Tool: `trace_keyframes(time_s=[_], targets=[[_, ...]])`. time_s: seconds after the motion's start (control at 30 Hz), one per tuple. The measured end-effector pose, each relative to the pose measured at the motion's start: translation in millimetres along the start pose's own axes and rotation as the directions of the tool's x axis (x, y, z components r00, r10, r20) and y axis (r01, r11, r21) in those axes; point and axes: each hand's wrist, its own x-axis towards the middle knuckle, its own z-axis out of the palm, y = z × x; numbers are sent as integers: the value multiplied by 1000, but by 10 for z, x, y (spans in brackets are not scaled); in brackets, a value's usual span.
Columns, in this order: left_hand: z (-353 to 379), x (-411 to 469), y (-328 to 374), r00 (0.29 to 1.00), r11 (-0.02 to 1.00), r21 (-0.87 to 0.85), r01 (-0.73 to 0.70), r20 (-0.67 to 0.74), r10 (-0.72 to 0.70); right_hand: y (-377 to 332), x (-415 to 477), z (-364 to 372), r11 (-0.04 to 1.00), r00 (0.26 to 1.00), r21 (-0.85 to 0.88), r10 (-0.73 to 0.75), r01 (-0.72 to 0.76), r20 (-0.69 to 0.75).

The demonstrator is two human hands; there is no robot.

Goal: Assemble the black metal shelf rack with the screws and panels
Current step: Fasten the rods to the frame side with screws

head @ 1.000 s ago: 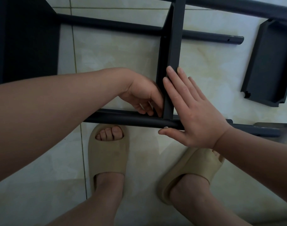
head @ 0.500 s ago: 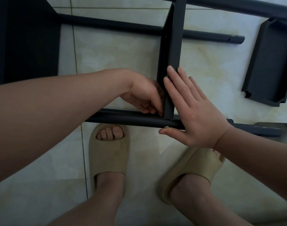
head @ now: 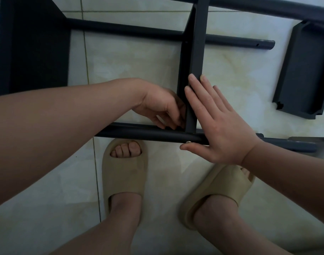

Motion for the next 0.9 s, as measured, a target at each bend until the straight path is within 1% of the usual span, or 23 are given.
trace_keyframes(time_s=[0.1, 0.13, 0.27, 0.33, 0.43, 0.5, 0.53, 0.73, 0.83, 0.9], targets=[[28, -128, 1, 989, 985, 156, 70, -143, -47, -4, -5, -4, 1000, 1000, 0, -4, 4, 3], [55, -201, 3, 983, 978, 187, 97, -169, -66, -9, -4, -9, 1000, 1000, 2, -3, 3, 6], [225, -601, 51, 975, 955, 230, 186, -163, -150, -68, -15, -82, 999, 996, -26, 34, -32, 81], [344, -768, 106, 965, 903, 365, 228, -209, -159, -116, -6, -156, 995, 984, -67, 84, -74, 159], [579, -844, 156, 933, 744, 597, 300, -346, -99, -169, 19, -311, 984, 950, -121, 159, -131, 270], [739, -873, 195, 906, 652, 677, 340, -421, -35, -194, 2, -447, 981, 927, -134, 178, -141, 329], [792, -896, 227, 894, 634, 690, 348, -447, -4, -199, -19, -525, 980, 920, -139, 186, -146, 345], [911, -1221, 602, 799, 636, 685, 355, -575, 173, -229, -164, -1164, 944, 853, -141, 330, -299, 404], [943, -1374, 795, 747, 619, 697, 363, -614, 254, -272, -267, -1409, 930, 847, -171, 367, -325, 384], [979, -1501, 933, 694, 625, 682, 379, -656, 296, -326, -337, -1552, 921, 864, -197, 384, -335, 326]])
